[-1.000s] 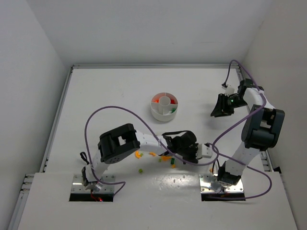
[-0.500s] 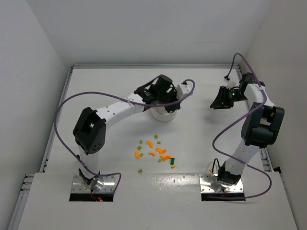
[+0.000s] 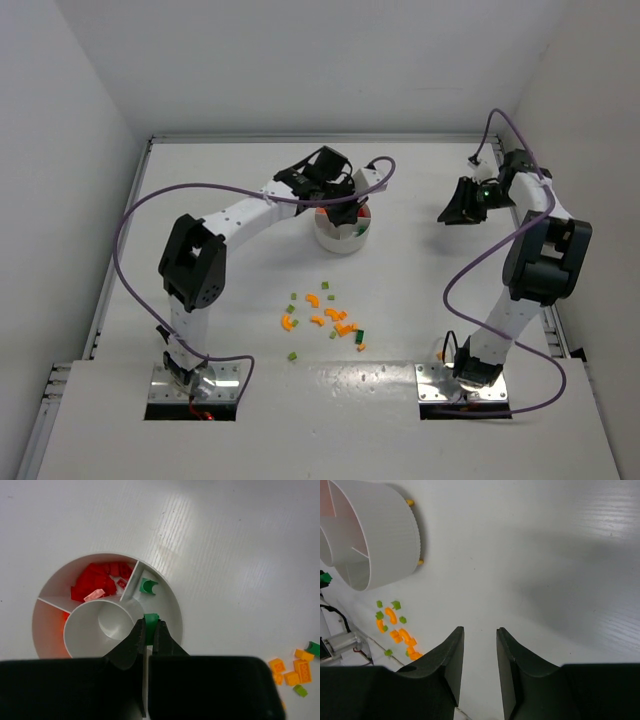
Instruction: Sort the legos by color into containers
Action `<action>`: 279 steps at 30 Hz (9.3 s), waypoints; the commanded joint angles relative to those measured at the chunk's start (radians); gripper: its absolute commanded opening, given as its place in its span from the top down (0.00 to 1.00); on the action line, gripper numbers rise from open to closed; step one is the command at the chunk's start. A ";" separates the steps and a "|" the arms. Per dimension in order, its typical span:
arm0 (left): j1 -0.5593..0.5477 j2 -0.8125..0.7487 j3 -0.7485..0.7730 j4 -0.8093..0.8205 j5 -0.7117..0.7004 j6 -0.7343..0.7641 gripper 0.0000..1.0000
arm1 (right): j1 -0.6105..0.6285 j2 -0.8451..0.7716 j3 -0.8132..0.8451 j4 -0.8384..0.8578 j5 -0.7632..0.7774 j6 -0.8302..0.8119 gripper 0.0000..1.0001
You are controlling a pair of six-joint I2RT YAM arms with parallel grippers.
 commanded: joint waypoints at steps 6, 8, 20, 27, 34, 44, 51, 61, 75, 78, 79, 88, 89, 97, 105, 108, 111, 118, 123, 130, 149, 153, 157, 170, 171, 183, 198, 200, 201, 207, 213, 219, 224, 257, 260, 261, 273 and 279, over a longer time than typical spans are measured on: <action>0.007 -0.033 -0.038 -0.017 0.024 0.022 0.93 | 0.011 0.007 0.040 0.022 0.000 0.010 0.67; 0.007 -0.023 -0.038 -0.017 0.010 0.022 0.85 | 0.011 0.007 0.040 0.022 0.000 0.010 0.67; 0.007 -0.033 -0.057 0.015 -0.025 0.013 0.56 | 0.011 -0.003 0.031 0.031 0.000 0.010 0.67; -0.053 -0.171 -0.219 -0.031 0.238 0.217 0.75 | 0.011 -0.012 0.003 0.031 0.000 0.010 0.67; -0.196 -0.248 -0.449 -0.077 0.369 0.507 0.64 | 0.011 -0.021 -0.036 0.040 0.000 0.001 0.67; -0.280 -0.127 -0.408 -0.177 0.444 0.941 0.44 | 0.020 -0.033 -0.055 0.040 -0.008 -0.019 0.67; -0.309 0.028 -0.269 -0.463 0.455 1.309 0.42 | 0.020 -0.102 -0.096 0.049 0.024 -0.019 0.67; -0.349 0.037 -0.295 -0.487 0.475 1.371 0.39 | 0.011 -0.187 -0.141 0.049 0.053 -0.019 0.65; -0.369 0.088 -0.285 -0.422 0.432 1.343 0.38 | 0.011 -0.257 -0.190 0.071 0.093 -0.010 0.40; -0.369 0.097 -0.285 -0.422 0.423 1.352 0.38 | 0.011 -0.257 -0.190 0.071 0.093 -0.010 0.37; -0.369 0.097 -0.285 -0.422 0.423 1.363 0.38 | 0.011 -0.257 -0.190 0.071 0.093 -0.010 0.37; -0.369 0.136 -0.276 -0.422 0.393 1.381 0.49 | 0.011 -0.228 -0.170 0.061 0.102 -0.010 0.36; -0.369 0.145 -0.276 -0.422 0.393 1.382 0.50 | 0.011 -0.228 -0.170 0.061 0.102 -0.010 0.36; -0.337 0.154 -0.276 -0.422 0.384 1.382 0.50 | 0.011 -0.210 -0.161 0.061 0.102 -0.010 0.36; -0.296 0.145 -0.305 -0.422 0.364 1.382 0.40 | 0.011 -0.200 -0.150 0.052 0.102 -0.010 0.35; -0.296 0.145 -0.305 -0.413 0.364 1.371 0.41 | 0.011 -0.200 -0.159 0.052 0.102 -0.010 0.35; -0.286 0.145 -0.315 -0.413 0.364 1.362 0.49 | 0.011 -0.200 -0.159 0.052 0.102 -0.010 0.35; -0.286 0.136 -0.315 -0.413 0.373 1.362 0.58 | 0.011 -0.200 -0.159 0.052 0.102 -0.010 0.35; -0.277 0.059 -0.287 -0.413 0.430 1.291 0.59 | 0.011 -0.200 -0.159 0.052 0.102 -0.010 0.35; -0.201 -0.016 -0.138 -0.424 0.536 1.065 0.59 | 0.011 -0.201 -0.159 0.052 0.102 -0.010 0.35; 0.069 0.045 -0.005 0.176 0.329 -0.023 0.63 | 0.011 -0.170 -0.132 0.043 0.102 -0.019 0.35; 0.079 0.056 0.006 0.176 0.317 -0.013 0.60 | 0.011 -0.170 -0.132 0.043 0.112 -0.019 0.35; 0.079 0.056 -0.005 0.176 0.327 0.010 0.60 | 0.011 -0.170 -0.132 0.034 0.112 -0.019 0.35; 0.079 -0.010 -0.094 0.176 0.274 0.134 0.47 | 0.011 -0.151 -0.113 0.034 0.112 -0.028 0.35; 0.079 -0.010 -0.094 0.176 0.265 0.144 0.47 | 0.011 -0.151 -0.113 0.034 0.112 -0.028 0.35; 0.112 -0.125 -0.166 0.350 0.338 0.057 0.37 | 0.046 -0.185 -0.095 -0.032 0.112 -0.112 0.42; 0.128 -0.287 0.032 0.042 -0.117 -0.140 0.00 | 0.137 -0.441 -0.124 0.015 0.274 -0.503 0.19; 0.177 -0.338 -0.017 0.042 -0.153 -0.204 0.00 | 0.137 -0.432 -0.124 0.104 0.308 -0.433 0.00; 0.192 -0.385 -0.067 0.042 -0.172 -0.215 0.00 | 0.137 -0.411 -0.124 0.104 0.308 -0.415 0.00; 0.278 -0.538 -0.244 0.002 -0.272 -0.155 0.00 | 0.164 -0.078 0.172 -0.225 0.113 -0.517 0.10; 0.469 -0.561 -0.285 -0.054 -0.300 -0.322 0.00 | 0.330 -0.105 0.046 0.019 0.121 -0.658 0.15; 0.648 -0.601 -0.362 -0.086 -0.122 -0.324 0.00 | 0.558 -0.105 0.003 0.115 0.110 -0.712 0.21; 0.648 -0.549 -0.331 -0.119 -0.113 -0.295 0.04 | 0.681 -0.115 -0.020 0.270 0.216 -0.593 0.34; 0.591 -0.617 -0.471 -0.028 0.001 -0.286 0.09 | 1.016 -0.009 -0.010 0.072 0.228 -0.701 0.65; 0.591 -0.651 -0.494 -0.028 0.010 -0.286 0.09 | 1.025 0.025 -0.020 0.107 0.239 -0.678 0.65; 0.591 -0.651 -0.494 -0.028 0.001 -0.286 0.09 | 1.034 0.045 -0.029 0.118 0.239 -0.669 0.65; 0.591 -0.699 -0.555 -0.019 -0.022 -0.268 0.09 | 1.034 0.132 -0.049 0.183 0.308 -0.626 0.48; 0.591 -0.688 -0.555 -0.019 -0.022 -0.267 0.09 | 1.044 0.132 -0.069 0.207 0.328 -0.626 0.48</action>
